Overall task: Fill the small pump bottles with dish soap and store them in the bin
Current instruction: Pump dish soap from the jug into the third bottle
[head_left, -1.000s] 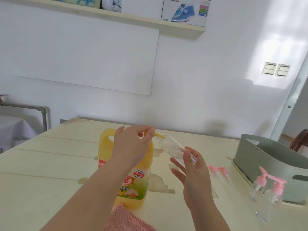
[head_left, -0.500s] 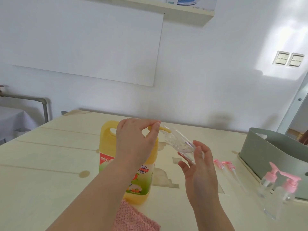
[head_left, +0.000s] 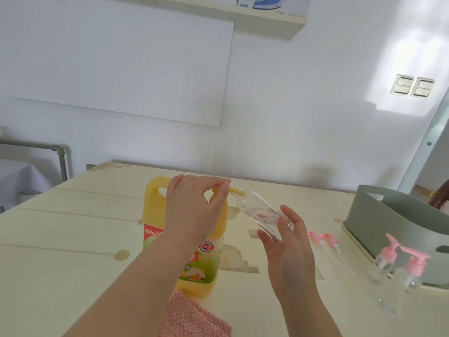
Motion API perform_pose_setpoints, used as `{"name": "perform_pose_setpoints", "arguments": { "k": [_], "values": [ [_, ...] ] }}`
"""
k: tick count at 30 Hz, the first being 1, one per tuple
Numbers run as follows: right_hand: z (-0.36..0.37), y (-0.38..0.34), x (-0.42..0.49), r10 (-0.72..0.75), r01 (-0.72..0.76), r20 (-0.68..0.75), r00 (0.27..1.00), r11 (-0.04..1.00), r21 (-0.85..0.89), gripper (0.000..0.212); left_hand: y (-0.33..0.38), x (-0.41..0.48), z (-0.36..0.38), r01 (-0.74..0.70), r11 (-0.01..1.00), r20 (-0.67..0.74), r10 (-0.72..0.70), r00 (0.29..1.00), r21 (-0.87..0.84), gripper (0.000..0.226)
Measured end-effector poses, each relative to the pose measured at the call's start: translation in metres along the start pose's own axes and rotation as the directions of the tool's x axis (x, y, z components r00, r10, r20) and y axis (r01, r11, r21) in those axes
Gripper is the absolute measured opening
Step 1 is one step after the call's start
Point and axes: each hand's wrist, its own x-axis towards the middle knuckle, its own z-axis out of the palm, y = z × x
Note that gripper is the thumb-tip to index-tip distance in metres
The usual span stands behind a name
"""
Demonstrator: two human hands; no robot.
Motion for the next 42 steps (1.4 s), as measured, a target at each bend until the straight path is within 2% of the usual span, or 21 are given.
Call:
{"name": "perform_pose_setpoints", "arguments": {
  "k": [3, 7, 12, 15, 20, 23, 28, 35, 38, 42],
  "values": [
    [0.004, -0.005, -0.002, -0.006, 0.004, 0.022, 1.000, 0.996, 0.085, 0.017, 0.004, 0.004, -0.008, 0.087, 0.995, 0.060, -0.084, 0.995, -0.052, 0.024],
    [0.008, -0.009, -0.004, -0.020, 0.016, 0.027, 0.999, 0.992, 0.127, 0.027, 0.012, 0.006, -0.014, 0.106, 0.990, 0.095, -0.097, 0.991, -0.090, 0.022],
    [0.008, -0.009, -0.002, -0.019, 0.013, 0.047, 0.999, 0.990, 0.137, 0.022, 0.008, 0.001, -0.007, 0.006, 0.994, -0.026, -0.009, 1.000, -0.112, 0.019],
    [0.006, -0.005, -0.001, -0.008, 0.001, 0.046, 0.999, 0.988, 0.152, 0.019, 0.004, -0.004, 0.003, -0.033, 0.998, -0.085, 0.028, 0.996, -0.057, 0.023],
    [0.002, 0.002, 0.002, 0.014, -0.021, 0.046, 0.999, 0.986, 0.166, 0.024, -0.001, -0.007, 0.019, -0.033, 0.999, -0.133, 0.036, 0.990, 0.027, 0.022],
    [0.001, 0.003, 0.003, 0.012, -0.020, 0.056, 0.998, 0.988, 0.155, 0.026, -0.002, -0.006, 0.022, -0.037, 0.997, -0.114, 0.045, 0.992, 0.073, 0.025],
    [0.001, 0.002, 0.003, 0.019, -0.026, 0.057, 0.998, 0.992, 0.125, 0.016, -0.004, -0.006, 0.020, -0.043, 0.996, -0.097, 0.051, 0.994, 0.084, 0.027],
    [0.004, -0.017, -0.001, 0.012, -0.018, 0.055, 0.998, 0.996, 0.093, 0.030, 0.003, -0.003, 0.005, -0.017, 0.996, 0.012, 0.016, 1.000, 0.086, 0.025],
    [0.006, -0.020, -0.003, 0.022, -0.028, 0.062, 0.998, 0.994, 0.103, 0.021, 0.007, 0.001, -0.007, -0.003, 1.000, 0.060, 0.003, 0.998, 0.000, 0.018],
    [0.011, -0.015, -0.007, 0.037, -0.040, 0.029, 0.999, 0.994, 0.100, 0.012, 0.009, 0.000, -0.010, -0.061, 0.998, 0.012, 0.061, 0.998, -0.027, 0.024]
  ]
}}
